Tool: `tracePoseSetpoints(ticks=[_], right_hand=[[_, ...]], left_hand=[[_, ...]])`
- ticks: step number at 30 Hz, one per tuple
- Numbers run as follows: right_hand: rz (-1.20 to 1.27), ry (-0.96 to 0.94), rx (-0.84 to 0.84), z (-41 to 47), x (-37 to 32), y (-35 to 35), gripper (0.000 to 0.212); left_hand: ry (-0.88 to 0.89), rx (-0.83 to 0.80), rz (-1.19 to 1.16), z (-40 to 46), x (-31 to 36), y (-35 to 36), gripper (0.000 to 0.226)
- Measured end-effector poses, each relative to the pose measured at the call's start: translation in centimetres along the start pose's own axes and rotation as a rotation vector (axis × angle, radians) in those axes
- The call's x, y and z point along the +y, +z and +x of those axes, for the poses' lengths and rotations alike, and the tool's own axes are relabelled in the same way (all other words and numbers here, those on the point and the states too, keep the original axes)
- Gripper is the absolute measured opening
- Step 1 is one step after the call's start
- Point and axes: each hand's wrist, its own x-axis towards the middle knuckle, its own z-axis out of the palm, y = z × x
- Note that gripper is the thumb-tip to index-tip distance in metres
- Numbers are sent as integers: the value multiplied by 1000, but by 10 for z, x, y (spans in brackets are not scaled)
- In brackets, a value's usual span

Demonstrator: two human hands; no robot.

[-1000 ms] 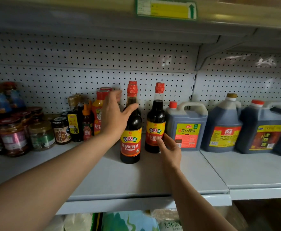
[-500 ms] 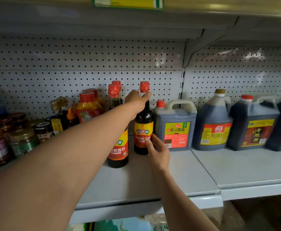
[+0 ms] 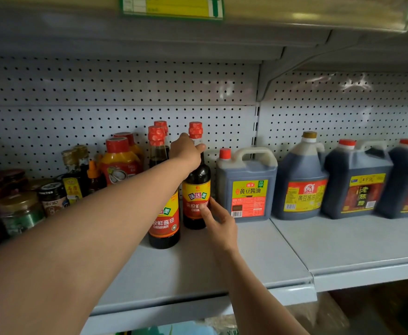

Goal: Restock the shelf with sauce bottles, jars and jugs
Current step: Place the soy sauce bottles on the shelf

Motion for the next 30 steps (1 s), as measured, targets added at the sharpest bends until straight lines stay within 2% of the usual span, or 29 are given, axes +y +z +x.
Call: tracePoseSetpoints(ticks=[8, 14, 16, 23, 27, 30], right_hand=[[1, -1, 16, -1, -3, 1, 59], [-63, -19, 43, -3, -7, 4, 58], [-86, -4, 58, -6, -11, 3, 63], [-337, 102, 47, -65, -28, 4, 48], [-513, 104, -139, -128, -38, 18, 61], [-658, -19, -266, -177, -50, 33, 62]], left_hand=[[-3, -6, -5, -16, 4, -4, 46], [184, 12, -52, -75, 16, -35, 58], [187, 22, -76, -103, 10, -52, 60], [-9, -29, 33, -191, -77, -128, 62], [-205, -102, 170, -236, -130, -172, 66], [-268, -120, 199, -262, -168, -188, 68]])
